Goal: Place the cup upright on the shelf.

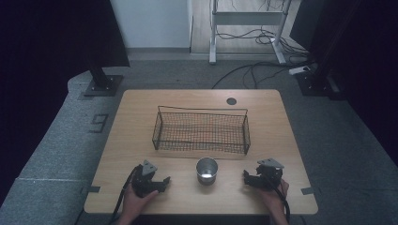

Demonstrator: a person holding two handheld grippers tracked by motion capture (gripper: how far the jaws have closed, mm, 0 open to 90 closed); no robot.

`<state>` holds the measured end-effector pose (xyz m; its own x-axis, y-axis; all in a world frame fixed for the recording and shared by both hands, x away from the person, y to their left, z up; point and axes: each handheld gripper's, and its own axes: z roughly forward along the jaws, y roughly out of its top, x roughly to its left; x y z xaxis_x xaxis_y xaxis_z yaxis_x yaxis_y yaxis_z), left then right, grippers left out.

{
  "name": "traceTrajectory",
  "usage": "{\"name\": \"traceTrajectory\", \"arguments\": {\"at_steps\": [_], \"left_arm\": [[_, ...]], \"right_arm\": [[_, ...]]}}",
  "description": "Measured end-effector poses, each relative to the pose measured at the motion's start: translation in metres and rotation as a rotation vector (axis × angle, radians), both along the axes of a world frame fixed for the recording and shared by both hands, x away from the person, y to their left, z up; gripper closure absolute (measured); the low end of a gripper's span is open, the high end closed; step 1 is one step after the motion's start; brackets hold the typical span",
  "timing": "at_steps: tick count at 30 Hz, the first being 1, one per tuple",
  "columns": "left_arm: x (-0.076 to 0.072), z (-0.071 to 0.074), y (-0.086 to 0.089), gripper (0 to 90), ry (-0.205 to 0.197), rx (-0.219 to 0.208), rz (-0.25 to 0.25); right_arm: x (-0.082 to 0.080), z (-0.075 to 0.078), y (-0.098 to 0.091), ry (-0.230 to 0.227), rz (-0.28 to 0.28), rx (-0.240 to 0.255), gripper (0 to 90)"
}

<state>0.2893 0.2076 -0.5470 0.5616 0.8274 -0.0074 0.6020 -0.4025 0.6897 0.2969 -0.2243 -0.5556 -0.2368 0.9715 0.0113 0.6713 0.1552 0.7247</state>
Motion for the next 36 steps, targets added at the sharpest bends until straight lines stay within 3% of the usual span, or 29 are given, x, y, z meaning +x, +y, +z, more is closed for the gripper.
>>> {"name": "traceTrajectory", "arguments": {"at_steps": [9, 23, 36], "left_arm": [[0.000, 0.000, 0.000, 16.6, 0.000, 0.000, 0.000], [0.000, 0.000, 0.000, 16.5, -0.001, 0.001, 0.001], [0.000, 0.000, 0.000, 16.5, -0.001, 0.001, 0.001]], "right_arm": [[-0.003, 0.000, 0.000, -0.007, -0.016, 0.003, 7.7], [-0.007, 0.003, -0.002, -0.002, 0.023, 0.004, 13.0], [-0.018, 0.017, -0.004, -0.064, 0.042, 0.040, 14.5]]}}
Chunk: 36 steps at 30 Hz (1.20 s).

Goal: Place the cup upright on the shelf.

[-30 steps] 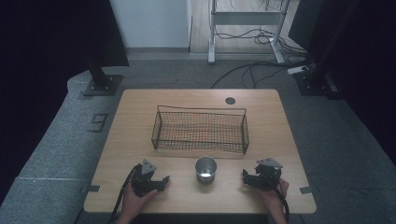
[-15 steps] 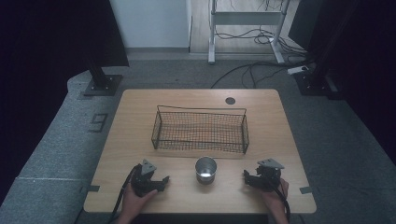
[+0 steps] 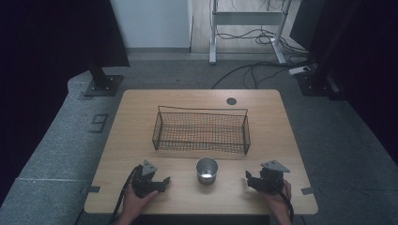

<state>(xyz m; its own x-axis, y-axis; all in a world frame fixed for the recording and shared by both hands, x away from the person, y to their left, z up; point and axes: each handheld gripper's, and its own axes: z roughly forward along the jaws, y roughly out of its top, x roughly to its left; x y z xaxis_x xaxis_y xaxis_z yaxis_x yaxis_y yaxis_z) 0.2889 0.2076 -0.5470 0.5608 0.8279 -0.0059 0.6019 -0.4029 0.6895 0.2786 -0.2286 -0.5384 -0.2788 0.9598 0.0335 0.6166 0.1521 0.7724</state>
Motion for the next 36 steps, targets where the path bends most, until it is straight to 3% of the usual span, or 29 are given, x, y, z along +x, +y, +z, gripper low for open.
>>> {"name": "traceTrajectory", "arguments": {"at_steps": [8, 27, 36], "left_arm": [[0.000, 0.000, 0.000, 16.5, 0.000, 0.000, 0.000], [0.000, 0.000, 0.000, 16.5, 0.000, 0.000, 0.000], [0.000, 0.000, 0.000, 16.5, 0.000, 0.000, 0.000]], "right_arm": [[-0.008, 0.016, 0.003, -0.059, 0.025, 0.033, 15.0], [-0.022, 0.048, 0.026, -0.125, 0.151, 0.105, 14.5], [-0.021, 0.058, 0.041, -0.142, 0.198, 0.105, 14.2]]}}
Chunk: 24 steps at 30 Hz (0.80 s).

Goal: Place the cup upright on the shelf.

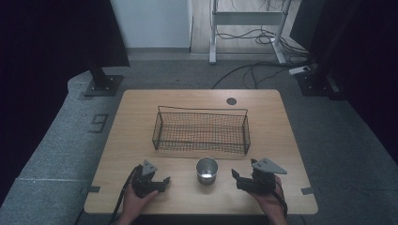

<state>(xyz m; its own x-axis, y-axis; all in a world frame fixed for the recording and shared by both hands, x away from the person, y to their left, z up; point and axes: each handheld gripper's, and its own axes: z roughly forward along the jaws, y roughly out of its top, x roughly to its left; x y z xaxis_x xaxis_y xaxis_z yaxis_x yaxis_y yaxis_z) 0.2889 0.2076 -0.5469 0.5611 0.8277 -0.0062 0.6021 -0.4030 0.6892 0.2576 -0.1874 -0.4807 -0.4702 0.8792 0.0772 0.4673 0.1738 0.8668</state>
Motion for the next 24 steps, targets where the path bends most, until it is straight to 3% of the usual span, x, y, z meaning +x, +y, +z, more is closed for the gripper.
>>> {"name": "traceTrajectory", "arguments": {"at_steps": [13, 24], "left_arm": [[0.000, 0.000, 0.000, 16.5, 0.000, -0.001, 0.001], [0.000, 0.000, 0.000, 16.5, 0.000, -0.002, 0.001]], "right_arm": [[0.000, 0.008, 0.027, -0.017, 0.097, 0.007, 13.3], [0.003, 0.009, 0.045, -0.010, 0.137, 0.000, 13.0]]}}
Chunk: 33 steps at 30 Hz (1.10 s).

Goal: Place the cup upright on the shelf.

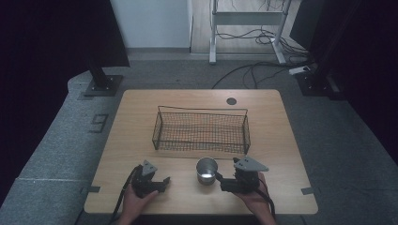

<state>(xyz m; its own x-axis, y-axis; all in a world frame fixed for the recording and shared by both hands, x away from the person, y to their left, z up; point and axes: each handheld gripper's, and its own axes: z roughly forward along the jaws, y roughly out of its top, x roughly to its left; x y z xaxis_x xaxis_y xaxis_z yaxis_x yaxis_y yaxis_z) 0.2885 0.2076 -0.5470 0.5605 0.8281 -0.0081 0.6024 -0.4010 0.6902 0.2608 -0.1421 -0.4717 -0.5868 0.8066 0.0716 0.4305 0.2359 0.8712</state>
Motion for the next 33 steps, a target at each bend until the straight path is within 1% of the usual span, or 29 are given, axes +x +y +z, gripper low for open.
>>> {"name": "traceTrajectory", "arguments": {"at_steps": [1, 6, 7, 13, 15, 16, 21, 27, 31, 33], "left_arm": [[0.000, 0.000, 0.000, 16.5, 0.000, 0.000, 0.000], [0.000, 0.000, 0.000, 16.5, 0.000, 0.000, 0.000], [0.000, 0.000, 0.000, 16.5, 0.000, 0.000, 0.000], [0.000, 0.000, 0.000, 16.5, 0.000, -0.001, 0.000], [0.000, 0.000, 0.000, 16.5, 0.000, 0.000, 0.000], [0.000, 0.000, 0.000, 16.5, 0.000, 0.000, 0.000], [0.000, 0.000, 0.000, 16.5, 0.000, 0.000, 0.000], [0.000, 0.000, 0.000, 16.5, 0.001, 0.002, -0.001], [0.000, 0.000, 0.000, 16.5, 0.001, 0.002, -0.001], [0.000, 0.000, 0.000, 16.5, 0.001, 0.002, -0.002]], "right_arm": [[0.000, 0.001, 0.003, -0.006, 0.005, 0.004, 13.1], [0.003, 0.002, 0.012, -0.008, 0.028, 0.006, 13.1], [0.006, 0.003, 0.016, -0.003, 0.039, 0.005, 13.0], [0.012, 0.001, 0.026, 0.009, 0.056, 0.003, 12.9], [0.013, 0.001, 0.028, 0.012, 0.061, 0.001, 12.8], [0.014, 0.000, 0.032, 0.014, 0.068, -0.004, 12.8], [0.015, -0.002, 0.039, 0.003, 0.090, -0.017, 11.6], [0.022, -0.007, 0.048, 0.028, 0.107, -0.009, 9.9], [0.022, -0.008, 0.052, 0.017, 0.111, -0.009, 10.2], [0.022, -0.009, 0.055, 0.013, 0.116, -0.017, 10.1]]}}
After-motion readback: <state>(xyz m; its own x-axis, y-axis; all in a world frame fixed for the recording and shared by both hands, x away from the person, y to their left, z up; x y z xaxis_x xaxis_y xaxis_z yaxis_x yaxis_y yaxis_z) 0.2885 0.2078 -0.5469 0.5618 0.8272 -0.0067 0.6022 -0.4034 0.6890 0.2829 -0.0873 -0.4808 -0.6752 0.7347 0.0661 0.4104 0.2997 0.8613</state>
